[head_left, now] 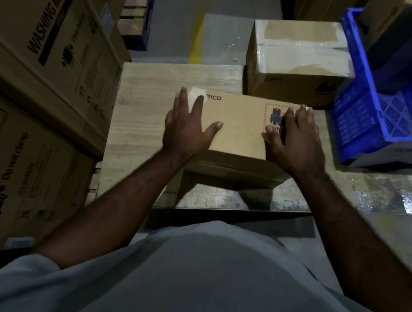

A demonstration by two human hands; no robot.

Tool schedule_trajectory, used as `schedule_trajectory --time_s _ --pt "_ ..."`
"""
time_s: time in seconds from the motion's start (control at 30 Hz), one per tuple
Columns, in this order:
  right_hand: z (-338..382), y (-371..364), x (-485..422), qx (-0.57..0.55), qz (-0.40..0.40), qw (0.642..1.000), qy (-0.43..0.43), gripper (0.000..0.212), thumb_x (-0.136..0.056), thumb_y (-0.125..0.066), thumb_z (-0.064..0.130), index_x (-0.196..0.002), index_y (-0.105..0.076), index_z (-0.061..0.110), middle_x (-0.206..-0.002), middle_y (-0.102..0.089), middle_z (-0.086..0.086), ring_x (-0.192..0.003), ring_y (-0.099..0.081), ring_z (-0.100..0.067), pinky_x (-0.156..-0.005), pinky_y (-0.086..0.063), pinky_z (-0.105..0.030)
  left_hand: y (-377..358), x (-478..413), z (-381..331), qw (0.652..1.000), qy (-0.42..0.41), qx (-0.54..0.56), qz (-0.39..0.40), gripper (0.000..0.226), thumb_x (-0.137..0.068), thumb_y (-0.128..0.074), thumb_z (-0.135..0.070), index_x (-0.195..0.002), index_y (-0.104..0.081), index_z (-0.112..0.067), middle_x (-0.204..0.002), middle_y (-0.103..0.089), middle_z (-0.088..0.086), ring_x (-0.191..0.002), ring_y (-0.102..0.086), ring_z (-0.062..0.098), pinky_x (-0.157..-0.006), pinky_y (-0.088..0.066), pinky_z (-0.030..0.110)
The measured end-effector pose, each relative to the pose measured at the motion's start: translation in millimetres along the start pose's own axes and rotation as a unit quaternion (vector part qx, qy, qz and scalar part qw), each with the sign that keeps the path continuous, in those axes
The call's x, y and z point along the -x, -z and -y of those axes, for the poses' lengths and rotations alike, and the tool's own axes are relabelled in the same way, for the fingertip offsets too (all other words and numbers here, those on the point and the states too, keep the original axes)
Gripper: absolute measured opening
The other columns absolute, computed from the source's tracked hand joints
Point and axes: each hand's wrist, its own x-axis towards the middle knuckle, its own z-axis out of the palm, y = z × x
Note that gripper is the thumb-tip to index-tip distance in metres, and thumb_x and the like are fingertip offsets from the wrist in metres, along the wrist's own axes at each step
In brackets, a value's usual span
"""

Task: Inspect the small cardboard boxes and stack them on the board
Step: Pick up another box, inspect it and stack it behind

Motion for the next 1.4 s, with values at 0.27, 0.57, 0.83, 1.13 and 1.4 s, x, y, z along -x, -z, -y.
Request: schedule_trajectory --time_s 0.27,0.57,0.83,1.13,1.4 --pt "-11.4 -18.2 37.8 -0.019 -0.033 0.998 -0.044 0.065 -0.101 -0.048 0.057 -0.154 -0.036 0.022 -0.162 -0.026 -0.022 -0.149 -0.027 -0.045 -0.110 -0.041 -0.066 -1.1 45.4 15.4 0.948 0.171 0.265 0.035 0.078 -0.095 -0.064 -0.055 -0.155 -0.031 -0.017 -0.140 -0.056 0.006 -0.128 -0.056 0.029 -0.097 -0.049 0.034" --pt "-10.9 -23.2 37.0 -0.091 -0.056 0.992 -0.070 0.070 -0.096 -0.054 0.064 -0.155 -0.036 0.030 -0.160 -0.028 -0.012 -0.132 -0.043 -0.043 -0.093 -0.051 -0.055 20.7 53.5 6.9 0.917 0.128 0.376 0.018 0.058 -0.091 -0.072 -0.049 -0.136 -0.055 -0.018 -0.115 -0.067 -0.009 -0.108 -0.066 0.011 -0.088 -0.057 0.030" --pt "-12.0 -45.6 22.5 -0.307 0.007 0.952 -0.003 0.075 -0.100 -0.040 0.066 -0.161 -0.033 0.024 -0.146 -0.049 -0.011 -0.129 -0.050 -0.021 -0.106 -0.044 -0.037 72.3 47.1 -19.8 0.951 -0.079 0.292 -0.063 0.098 -0.084 -0.062 -0.070 -0.160 -0.031 -0.017 -0.164 -0.035 0.006 -0.152 -0.031 0.025 -0.120 -0.032 0.056" --pt "-27.2 -76.6 14.5 -0.495 0.127 0.854 -0.095 0.067 -0.101 -0.037 0.074 -0.154 -0.045 0.033 -0.148 -0.058 0.005 -0.136 -0.056 -0.024 -0.108 -0.051 -0.045 44.9 58.7 -76.0 0.976 -0.208 -0.053 0.021 0.102 -0.089 -0.066 -0.056 -0.164 -0.001 -0.034 -0.173 0.004 -0.003 -0.158 0.002 0.030 -0.124 -0.006 0.052" --pt "-20.9 -12.9 27.7 -0.560 -0.030 0.821 -0.106 0.044 -0.115 -0.030 0.034 -0.148 -0.052 0.015 -0.138 -0.066 -0.007 -0.125 -0.065 -0.018 -0.106 -0.054 -0.042 13.3 60.5 -97.8 0.946 -0.289 -0.137 0.046 0.101 -0.086 -0.071 -0.049 -0.164 -0.012 -0.027 -0.172 -0.007 0.006 -0.158 -0.007 0.030 -0.126 -0.011 0.050"
